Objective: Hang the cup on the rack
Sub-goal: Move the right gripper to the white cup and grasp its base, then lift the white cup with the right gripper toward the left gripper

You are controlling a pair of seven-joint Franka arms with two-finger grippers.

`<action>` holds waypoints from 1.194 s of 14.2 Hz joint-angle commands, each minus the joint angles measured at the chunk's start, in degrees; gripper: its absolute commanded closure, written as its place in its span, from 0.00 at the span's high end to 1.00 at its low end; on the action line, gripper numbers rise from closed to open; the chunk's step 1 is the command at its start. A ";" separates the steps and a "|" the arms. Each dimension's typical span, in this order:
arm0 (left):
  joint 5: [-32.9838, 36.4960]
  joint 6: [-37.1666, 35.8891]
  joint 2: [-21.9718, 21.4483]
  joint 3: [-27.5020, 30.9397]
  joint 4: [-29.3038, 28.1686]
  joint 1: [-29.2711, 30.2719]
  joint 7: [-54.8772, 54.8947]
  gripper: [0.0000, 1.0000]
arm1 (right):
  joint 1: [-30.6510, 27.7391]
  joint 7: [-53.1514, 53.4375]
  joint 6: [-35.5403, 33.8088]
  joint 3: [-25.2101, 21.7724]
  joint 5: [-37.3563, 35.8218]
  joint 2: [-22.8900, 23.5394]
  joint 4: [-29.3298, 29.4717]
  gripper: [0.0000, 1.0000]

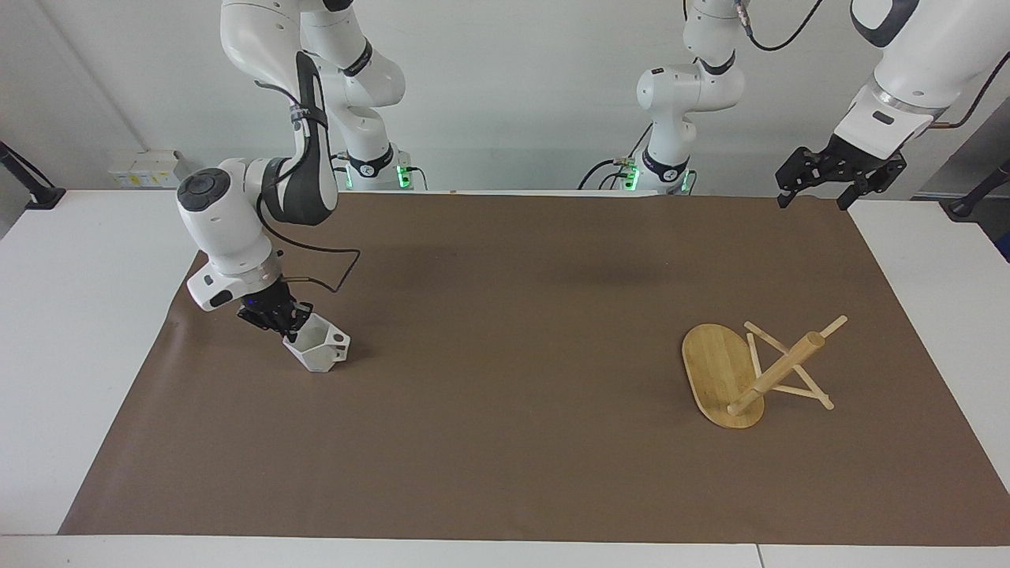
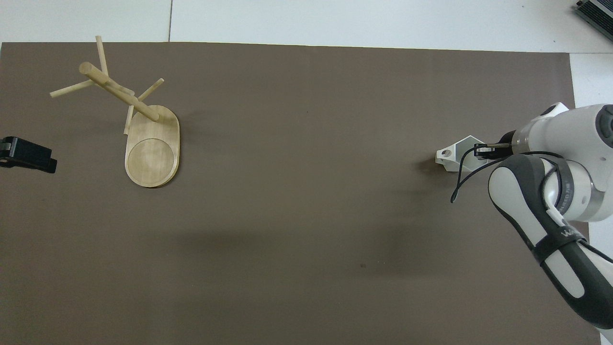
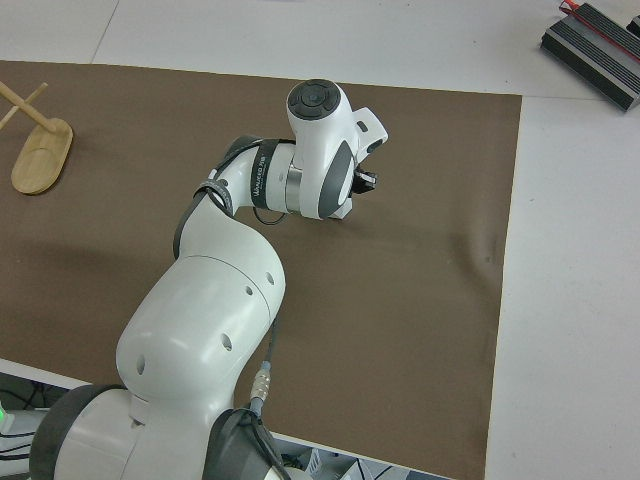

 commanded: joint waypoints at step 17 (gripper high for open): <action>0.86 -0.89 -1.11 -0.39 -1.15 1.42 0.40 1.00 | -0.21 0.66 -16.09 5.37 17.05 -3.01 11.99 0.00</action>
